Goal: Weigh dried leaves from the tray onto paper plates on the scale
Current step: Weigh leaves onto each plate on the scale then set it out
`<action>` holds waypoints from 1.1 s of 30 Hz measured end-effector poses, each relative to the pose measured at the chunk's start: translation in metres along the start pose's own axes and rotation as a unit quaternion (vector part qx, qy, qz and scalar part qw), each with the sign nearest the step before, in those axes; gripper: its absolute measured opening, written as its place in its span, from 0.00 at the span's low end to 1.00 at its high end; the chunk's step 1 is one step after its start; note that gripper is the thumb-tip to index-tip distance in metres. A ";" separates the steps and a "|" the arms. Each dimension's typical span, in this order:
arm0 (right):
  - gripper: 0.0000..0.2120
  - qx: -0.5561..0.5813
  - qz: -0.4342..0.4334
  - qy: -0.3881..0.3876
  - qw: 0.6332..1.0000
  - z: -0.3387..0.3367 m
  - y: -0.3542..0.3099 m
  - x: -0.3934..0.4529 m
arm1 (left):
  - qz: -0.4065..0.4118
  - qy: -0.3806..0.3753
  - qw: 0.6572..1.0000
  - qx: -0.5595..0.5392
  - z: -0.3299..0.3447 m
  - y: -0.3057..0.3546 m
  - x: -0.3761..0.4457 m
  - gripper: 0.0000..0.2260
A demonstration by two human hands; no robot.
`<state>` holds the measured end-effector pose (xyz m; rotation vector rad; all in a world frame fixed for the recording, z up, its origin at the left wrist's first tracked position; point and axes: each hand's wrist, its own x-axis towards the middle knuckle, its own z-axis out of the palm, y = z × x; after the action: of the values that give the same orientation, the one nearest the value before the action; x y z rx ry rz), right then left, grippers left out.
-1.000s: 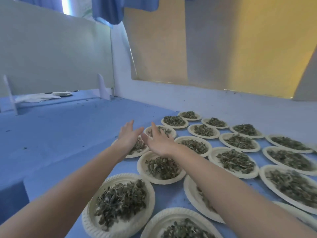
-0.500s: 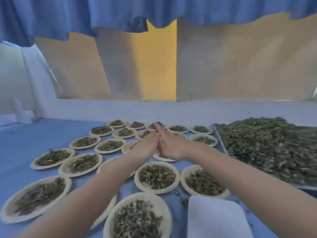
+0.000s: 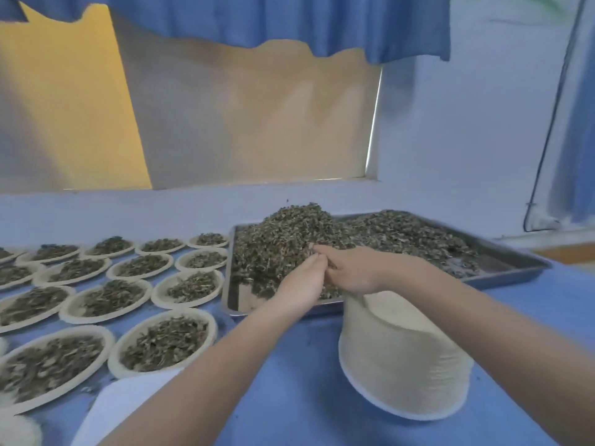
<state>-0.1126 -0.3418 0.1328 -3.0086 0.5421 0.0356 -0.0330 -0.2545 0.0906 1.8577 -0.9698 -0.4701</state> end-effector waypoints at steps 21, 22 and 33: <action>0.07 0.119 0.049 0.164 0.978 0.007 0.121 -0.025 | 0.011 -0.011 0.980 0.200 0.041 0.036 0.009 0.10; 0.06 0.115 0.045 0.166 0.978 0.006 0.122 -0.025 | 0.013 -0.008 0.978 0.207 0.041 0.036 0.010 0.10; 0.08 0.158 0.033 0.201 0.966 0.012 0.129 -0.029 | 0.052 0.028 0.968 0.245 0.041 0.037 0.015 0.16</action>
<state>-0.1851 -0.4515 0.1121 -2.6845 0.6110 -0.6089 -0.0670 -0.2985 0.1054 2.2261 -1.2164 -0.1136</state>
